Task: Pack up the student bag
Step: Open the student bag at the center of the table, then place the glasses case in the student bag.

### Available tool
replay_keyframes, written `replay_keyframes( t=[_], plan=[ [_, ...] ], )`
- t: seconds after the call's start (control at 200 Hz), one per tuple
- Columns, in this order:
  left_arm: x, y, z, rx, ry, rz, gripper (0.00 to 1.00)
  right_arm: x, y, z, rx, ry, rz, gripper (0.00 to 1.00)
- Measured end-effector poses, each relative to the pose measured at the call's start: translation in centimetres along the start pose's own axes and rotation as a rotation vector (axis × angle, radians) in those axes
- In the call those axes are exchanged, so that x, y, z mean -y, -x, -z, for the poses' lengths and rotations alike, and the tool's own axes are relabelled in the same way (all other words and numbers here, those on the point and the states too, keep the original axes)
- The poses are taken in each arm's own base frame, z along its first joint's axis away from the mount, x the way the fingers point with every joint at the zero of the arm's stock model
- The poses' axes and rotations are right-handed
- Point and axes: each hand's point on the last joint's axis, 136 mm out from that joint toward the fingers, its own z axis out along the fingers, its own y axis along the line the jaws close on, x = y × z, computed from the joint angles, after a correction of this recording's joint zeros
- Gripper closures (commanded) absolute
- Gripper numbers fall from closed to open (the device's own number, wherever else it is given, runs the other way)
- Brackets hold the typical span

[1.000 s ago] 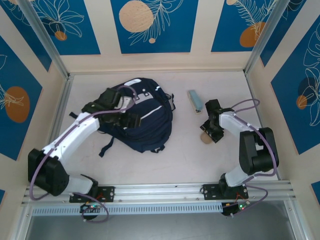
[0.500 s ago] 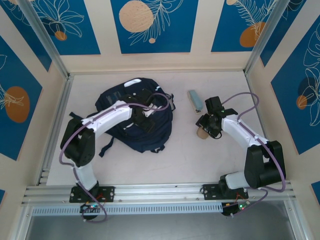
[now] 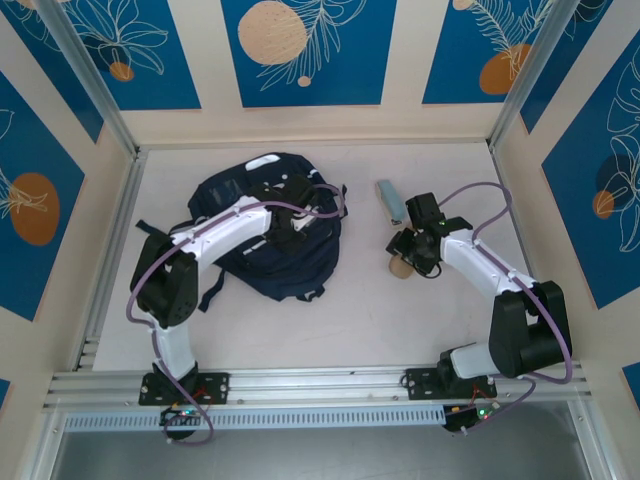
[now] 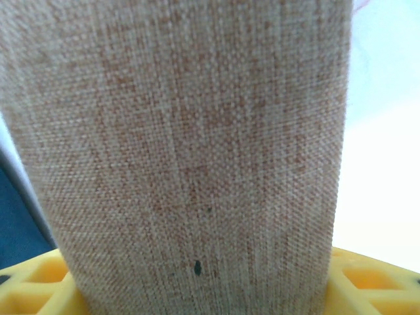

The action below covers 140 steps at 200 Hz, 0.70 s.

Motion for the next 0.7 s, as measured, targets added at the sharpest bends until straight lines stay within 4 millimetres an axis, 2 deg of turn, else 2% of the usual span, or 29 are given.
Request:
replay_keyframes(
  t=[0.195,0.37,0.59,0.7],
  plan=[
    [-0.5,0.6,2.1,0.061,0.014,0.010,1.00,-2.0,-1.2,0.8,-0.028,0.066,0.084,0.46],
    [-0.9,1.8,4.3,0.137,0.001,0.056,1.00,-5.8,-3.9,2.5,-0.095,0.195,0.213,0.46],
    [-1.4,5.4,8.5,0.278,-0.026,0.162,1.00,-11.4,-9.1,5.0,-0.199,0.404,0.376,0.46],
    [-1.3,7.0,10.7,0.342,-0.064,0.206,1.00,-13.4,-10.1,6.2,-0.222,0.485,0.391,0.46]
  ],
)
